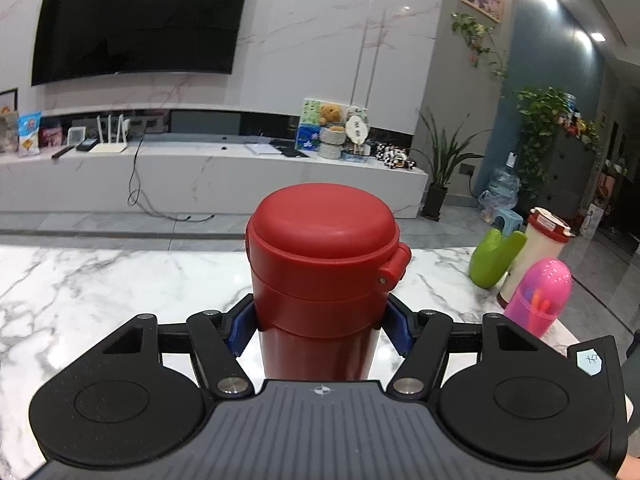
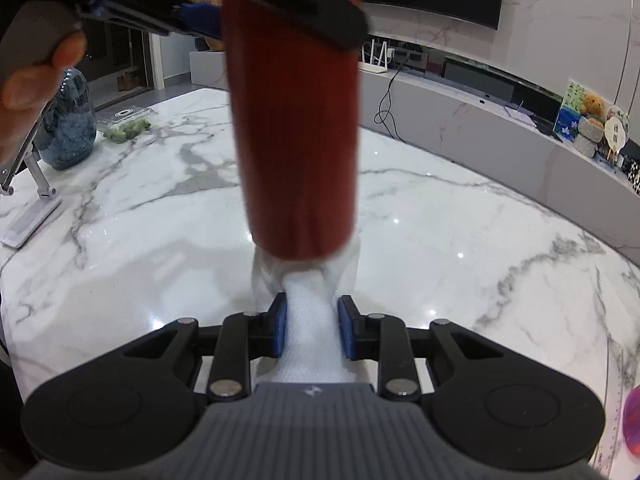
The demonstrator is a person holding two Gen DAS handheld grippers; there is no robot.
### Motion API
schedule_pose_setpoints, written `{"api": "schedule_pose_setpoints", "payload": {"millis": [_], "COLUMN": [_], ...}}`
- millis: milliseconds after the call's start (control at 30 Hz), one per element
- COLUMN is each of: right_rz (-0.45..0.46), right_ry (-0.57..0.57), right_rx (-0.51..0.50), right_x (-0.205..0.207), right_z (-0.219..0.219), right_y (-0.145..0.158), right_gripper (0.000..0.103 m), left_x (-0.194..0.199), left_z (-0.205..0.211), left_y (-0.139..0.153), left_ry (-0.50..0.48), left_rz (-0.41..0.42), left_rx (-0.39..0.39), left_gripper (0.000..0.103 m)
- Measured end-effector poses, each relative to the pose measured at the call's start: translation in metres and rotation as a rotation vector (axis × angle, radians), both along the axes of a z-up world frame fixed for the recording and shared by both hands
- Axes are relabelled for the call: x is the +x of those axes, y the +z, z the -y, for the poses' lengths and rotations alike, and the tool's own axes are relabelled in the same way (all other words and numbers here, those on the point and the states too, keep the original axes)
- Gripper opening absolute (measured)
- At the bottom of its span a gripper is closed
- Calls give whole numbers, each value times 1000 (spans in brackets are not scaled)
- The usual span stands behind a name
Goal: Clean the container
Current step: 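Slide the right tool's cloth down to the red bottle's base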
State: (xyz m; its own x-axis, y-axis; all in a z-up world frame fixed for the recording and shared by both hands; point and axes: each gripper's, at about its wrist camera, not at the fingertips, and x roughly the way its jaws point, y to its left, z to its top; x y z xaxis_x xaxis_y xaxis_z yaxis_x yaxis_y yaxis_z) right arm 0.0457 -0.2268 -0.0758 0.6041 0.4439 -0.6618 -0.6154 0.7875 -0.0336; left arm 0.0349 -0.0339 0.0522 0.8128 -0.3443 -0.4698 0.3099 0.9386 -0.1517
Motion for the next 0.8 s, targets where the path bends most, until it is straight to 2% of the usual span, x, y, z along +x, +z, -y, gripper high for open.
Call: {"api": "schedule_pose_setpoints", "payload": {"millis": [200,467,600,800], "right_rz": [-19,-25,-28,-15], "right_ry": [31,57,80,74], "right_rx": [9,21,23,9], "right_x": [1,2,-1,2], "right_z": [-10,-23,-31,-36], "right_y": [-2,1,2,5], "right_gripper": [29,29,29,29], "left_x": [0,-2,-4,-6], "left_z": [1,-9,-20,-42], "left_y": [-1,-1,-1,1], "left_ry": [-11,34,83,123], "left_rz": [-16,6,26,22], "left_rx": [-29,23,81,92], "left_gripper": [63,63,63,63]}}
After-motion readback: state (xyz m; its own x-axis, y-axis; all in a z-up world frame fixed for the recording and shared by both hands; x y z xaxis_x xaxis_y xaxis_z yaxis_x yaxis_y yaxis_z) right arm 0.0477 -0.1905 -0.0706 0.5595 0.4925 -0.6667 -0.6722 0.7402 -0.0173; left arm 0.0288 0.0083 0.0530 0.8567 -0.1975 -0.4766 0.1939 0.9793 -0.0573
